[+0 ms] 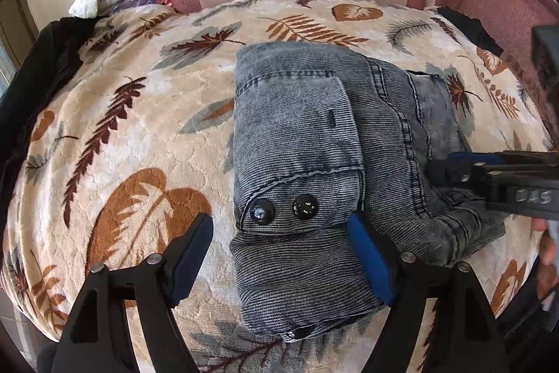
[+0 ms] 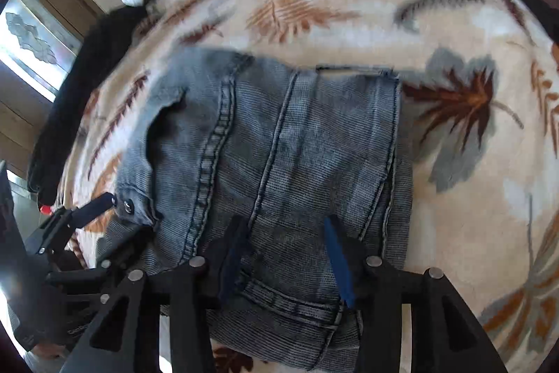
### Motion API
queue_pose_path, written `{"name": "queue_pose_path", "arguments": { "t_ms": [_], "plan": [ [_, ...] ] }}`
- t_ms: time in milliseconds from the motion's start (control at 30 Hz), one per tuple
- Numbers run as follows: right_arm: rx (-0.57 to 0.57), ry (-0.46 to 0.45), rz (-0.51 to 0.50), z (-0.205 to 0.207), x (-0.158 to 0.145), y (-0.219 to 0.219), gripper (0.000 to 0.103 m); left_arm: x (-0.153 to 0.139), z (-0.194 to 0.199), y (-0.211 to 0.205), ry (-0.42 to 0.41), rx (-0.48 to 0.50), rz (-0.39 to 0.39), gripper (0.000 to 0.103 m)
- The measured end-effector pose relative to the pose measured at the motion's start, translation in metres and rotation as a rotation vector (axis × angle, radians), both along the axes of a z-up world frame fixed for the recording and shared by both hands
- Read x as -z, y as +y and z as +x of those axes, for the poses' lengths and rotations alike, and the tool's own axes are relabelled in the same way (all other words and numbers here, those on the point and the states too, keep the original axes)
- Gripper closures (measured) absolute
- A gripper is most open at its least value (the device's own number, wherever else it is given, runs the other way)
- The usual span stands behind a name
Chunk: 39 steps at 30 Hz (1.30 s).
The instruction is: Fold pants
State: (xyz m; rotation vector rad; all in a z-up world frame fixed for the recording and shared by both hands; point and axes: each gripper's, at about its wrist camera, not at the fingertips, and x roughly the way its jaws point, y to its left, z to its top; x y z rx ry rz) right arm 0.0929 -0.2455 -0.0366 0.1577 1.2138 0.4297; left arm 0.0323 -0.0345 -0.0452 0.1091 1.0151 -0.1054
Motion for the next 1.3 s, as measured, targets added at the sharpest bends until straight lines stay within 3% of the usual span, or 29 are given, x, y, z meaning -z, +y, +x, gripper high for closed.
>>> {"name": "queue_pose_path", "arguments": {
  "t_ms": [133,200,267,333,467,567,600,700,833,967,1000,1033,1067,1100,1167,1233,1300],
  "plan": [
    [-0.003,-0.069,0.034,-0.016,-0.025,-0.003,0.053,0.000,0.000,0.001,0.002,-0.012,-0.008,0.023],
    [-0.007,-0.049,0.011,-0.022,-0.014,-0.004,0.041,0.000,-0.001,0.001,-0.001,-0.013,-0.009,0.023],
    [-0.044,-0.024,-0.031,-0.027,0.007,0.000,0.039,0.000,-0.001,0.001,0.004,-0.010,-0.015,0.021],
    [-0.074,-0.042,-0.067,-0.026,-0.004,0.006,0.039,-0.003,-0.001,0.006,0.001,-0.015,-0.045,0.021],
    [-0.085,-0.080,-0.006,-0.003,-0.051,0.012,0.039,-0.018,-0.014,0.049,-0.031,-0.093,-0.309,0.021],
    [-0.153,-0.130,0.005,0.032,-0.086,0.043,0.034,-0.005,-0.015,0.084,0.015,-0.202,-0.499,0.022],
    [-0.190,-0.127,-0.007,0.051,-0.093,0.063,0.034,0.000,-0.011,0.090,0.027,-0.214,-0.548,0.022],
    [-0.283,-0.056,-0.052,0.097,-0.088,0.117,0.034,0.009,-0.002,0.087,0.076,-0.196,-0.596,0.022],
    [-0.377,0.065,-0.206,0.144,-0.048,0.186,0.034,0.019,0.002,0.071,0.133,-0.157,-0.607,0.022],
    [-0.398,0.164,-0.346,0.161,-0.005,0.213,0.034,0.021,0.007,0.060,0.142,-0.136,-0.601,0.022],
    [-0.408,0.184,-0.364,0.161,0.003,0.215,0.043,0.022,0.009,0.057,0.150,-0.140,-0.594,0.022],
    [-0.419,0.199,-0.367,0.161,0.008,0.216,0.055,0.023,0.012,0.054,0.152,-0.140,-0.585,0.032],
    [-0.426,0.205,-0.347,0.158,0.008,0.217,0.080,0.023,0.014,0.051,0.155,-0.130,-0.581,0.042],
    [-0.432,0.171,-0.358,0.153,0.004,0.217,0.085,0.021,0.015,0.048,0.157,-0.127,-0.573,0.045],
    [-0.414,0.094,-0.352,0.143,-0.012,0.211,0.088,0.014,0.012,0.042,0.136,-0.133,-0.534,0.061],
    [-0.360,0.040,-0.284,0.137,-0.026,0.193,0.088,0.007,0.005,0.032,0.085,-0.123,-0.458,0.063],
    [-0.346,0.074,-0.207,0.140,-0.014,0.181,0.088,0.006,-0.001,0.018,0.053,-0.109,-0.371,0.063]
  ]
}}
